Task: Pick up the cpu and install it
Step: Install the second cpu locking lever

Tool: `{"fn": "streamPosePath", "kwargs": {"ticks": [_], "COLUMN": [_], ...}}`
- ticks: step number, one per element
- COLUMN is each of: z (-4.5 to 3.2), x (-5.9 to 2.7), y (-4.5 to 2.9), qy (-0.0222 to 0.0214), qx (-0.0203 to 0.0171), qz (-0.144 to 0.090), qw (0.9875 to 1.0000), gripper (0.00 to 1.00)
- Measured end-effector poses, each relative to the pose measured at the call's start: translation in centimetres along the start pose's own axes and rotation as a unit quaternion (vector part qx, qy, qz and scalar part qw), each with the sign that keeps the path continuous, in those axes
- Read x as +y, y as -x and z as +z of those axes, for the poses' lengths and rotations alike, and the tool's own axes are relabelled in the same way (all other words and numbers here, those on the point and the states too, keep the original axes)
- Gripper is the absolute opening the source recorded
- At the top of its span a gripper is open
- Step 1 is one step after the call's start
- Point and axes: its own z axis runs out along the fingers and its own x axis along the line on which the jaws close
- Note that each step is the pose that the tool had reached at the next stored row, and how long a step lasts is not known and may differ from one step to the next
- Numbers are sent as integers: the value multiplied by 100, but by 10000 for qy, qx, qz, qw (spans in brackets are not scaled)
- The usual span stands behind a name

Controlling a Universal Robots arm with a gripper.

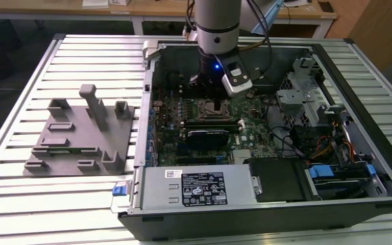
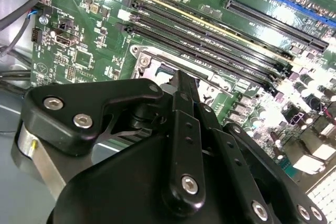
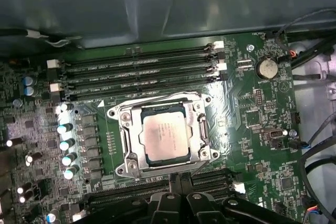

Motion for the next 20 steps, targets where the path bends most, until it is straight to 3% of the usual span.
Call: {"fn": "streamPosePath", "kwargs": {"ticks": [3, 13, 17, 20], "z": [-1, 20, 32, 42], "x": [-15, -15, -13, -12], "y": [-4, 4, 17, 20], "qy": [8, -3, -73, -128], "qx": [0, 7, 164, 224], "qz": [-154, -120, -126, -131], "qw": [9999, 9999, 9998, 9996], "gripper": [11, 11, 11, 11]}}
